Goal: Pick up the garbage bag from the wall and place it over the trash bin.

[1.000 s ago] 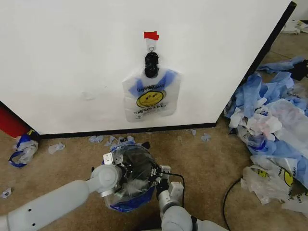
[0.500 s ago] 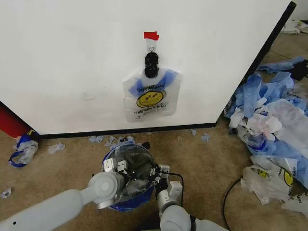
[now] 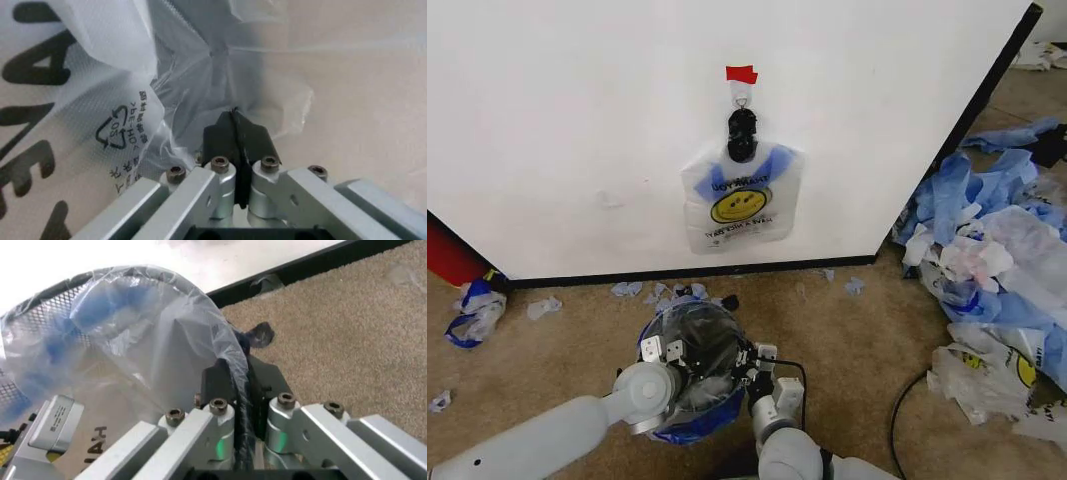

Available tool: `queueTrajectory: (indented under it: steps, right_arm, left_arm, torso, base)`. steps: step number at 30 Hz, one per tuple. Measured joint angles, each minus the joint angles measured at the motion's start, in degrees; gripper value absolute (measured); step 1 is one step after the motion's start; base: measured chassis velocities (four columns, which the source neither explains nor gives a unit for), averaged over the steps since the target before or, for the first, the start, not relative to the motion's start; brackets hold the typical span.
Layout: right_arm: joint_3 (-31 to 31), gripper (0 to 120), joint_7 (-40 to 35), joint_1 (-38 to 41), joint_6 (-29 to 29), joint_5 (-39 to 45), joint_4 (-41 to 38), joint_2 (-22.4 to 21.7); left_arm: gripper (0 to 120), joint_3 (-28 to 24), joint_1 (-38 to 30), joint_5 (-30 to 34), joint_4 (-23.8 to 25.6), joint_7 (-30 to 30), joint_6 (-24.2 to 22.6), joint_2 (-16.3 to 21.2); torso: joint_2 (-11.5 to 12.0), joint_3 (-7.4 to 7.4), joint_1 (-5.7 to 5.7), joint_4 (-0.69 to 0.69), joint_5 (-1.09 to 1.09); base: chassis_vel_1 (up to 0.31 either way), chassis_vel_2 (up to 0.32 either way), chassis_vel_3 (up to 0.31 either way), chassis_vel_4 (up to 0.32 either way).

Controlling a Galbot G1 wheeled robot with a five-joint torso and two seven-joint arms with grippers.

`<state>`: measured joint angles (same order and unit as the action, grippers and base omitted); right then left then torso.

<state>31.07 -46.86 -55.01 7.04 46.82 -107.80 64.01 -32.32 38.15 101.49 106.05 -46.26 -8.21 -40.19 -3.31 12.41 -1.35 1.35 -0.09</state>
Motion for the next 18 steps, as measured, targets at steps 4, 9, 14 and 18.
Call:
queueTrajectory:
  steps: [4, 9, 14, 18]
  right_arm:
    - [-0.1, 1, 0.0, 0.0, 0.0, 0.0, 0.2, -0.1]
    - [0.0, 1, 0.0, -0.2, 0.0, 0.0, 0.3, -0.1]
    - [0.3, 1, 0.1, -0.1, -0.1, -0.1, 0.2, -0.1]
    - [0.4, 1, 0.1, 0.1, -0.2, -0.3, 0.2, -0.1]
  left_arm:
    - [0, 0.1, -0.5, 0.0, 1.6, -0.1, 0.1, 1.0]
    - [0, 0.5, -0.9, 0.2, 4.0, -0.5, 0.3, 2.4]
    - [0, 1.7, 0.0, 0.9, 6.5, -0.7, 0.4, 3.9]
    - [0, 2.7, 1.2, 0.9, 6.9, -0.7, 0.4, 4.0]
  torso:
    - [0.0, 0.01, 0.00, 0.01, 0.00]
    - [0.0, 0.02, 0.00, -0.01, 0.01]
    - [0.0, 0.02, 0.00, -0.01, 0.02]
    - [0.0, 0.01, 0.00, 0.00, 0.01]
  base:
    - [0.000, 0.000, 0.000, 0.000]
    - [0.000, 0.000, 0.000, 0.000]
    - [0.000, 0.000, 0.000, 0.000]
    - [0.000, 0.000, 0.000, 0.000]
